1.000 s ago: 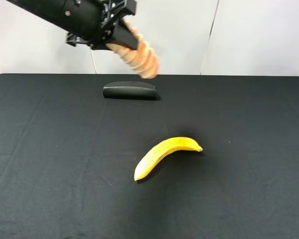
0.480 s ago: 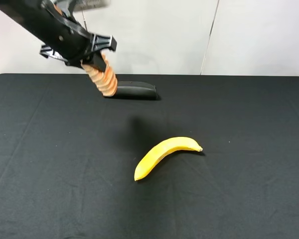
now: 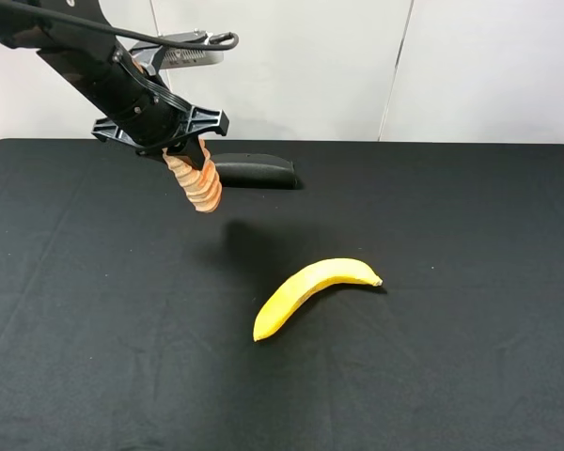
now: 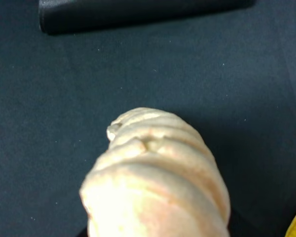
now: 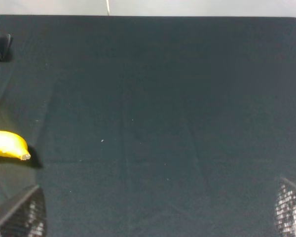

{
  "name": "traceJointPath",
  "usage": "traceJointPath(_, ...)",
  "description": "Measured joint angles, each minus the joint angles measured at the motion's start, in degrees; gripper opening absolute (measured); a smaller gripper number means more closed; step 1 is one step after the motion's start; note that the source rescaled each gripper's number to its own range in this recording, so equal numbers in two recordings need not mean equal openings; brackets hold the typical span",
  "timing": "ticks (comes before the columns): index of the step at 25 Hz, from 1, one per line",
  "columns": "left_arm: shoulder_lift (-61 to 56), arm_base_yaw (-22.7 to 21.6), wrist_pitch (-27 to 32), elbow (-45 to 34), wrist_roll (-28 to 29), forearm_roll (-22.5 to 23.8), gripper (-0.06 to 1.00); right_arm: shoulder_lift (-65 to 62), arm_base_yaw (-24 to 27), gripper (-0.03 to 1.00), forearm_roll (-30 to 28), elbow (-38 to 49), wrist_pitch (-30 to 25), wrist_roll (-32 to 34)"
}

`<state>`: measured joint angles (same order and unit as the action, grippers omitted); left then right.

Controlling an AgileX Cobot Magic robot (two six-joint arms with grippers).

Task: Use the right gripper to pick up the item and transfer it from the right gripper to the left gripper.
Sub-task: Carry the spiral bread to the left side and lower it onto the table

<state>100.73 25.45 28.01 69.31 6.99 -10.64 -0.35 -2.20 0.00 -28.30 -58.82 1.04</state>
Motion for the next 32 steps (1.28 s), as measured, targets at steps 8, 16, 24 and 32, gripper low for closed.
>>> traceJointPath(8,1.96,1.73,0.28,0.0,0.05,-1.19,0.0,0.0,0.0,1.0,0.0,0.0,0.0,0.0)
traceJointPath(16,3.51,1.98,-0.49,0.0,0.01,-4.69,0.0,0.0,0.0,1.0,0.0,0.0,0.0,0.0)
traceJointPath(24,3.51,1.98,-1.34,0.0,0.01,-5.97,0.03,0.0,0.0,1.0,0.0,0.0,0.0,0.0)
traceJointPath(32,3.51,1.98,-0.43,0.0,0.01,-6.02,0.84,0.0,0.0,1.0,0.0,0.0,0.0,0.0)
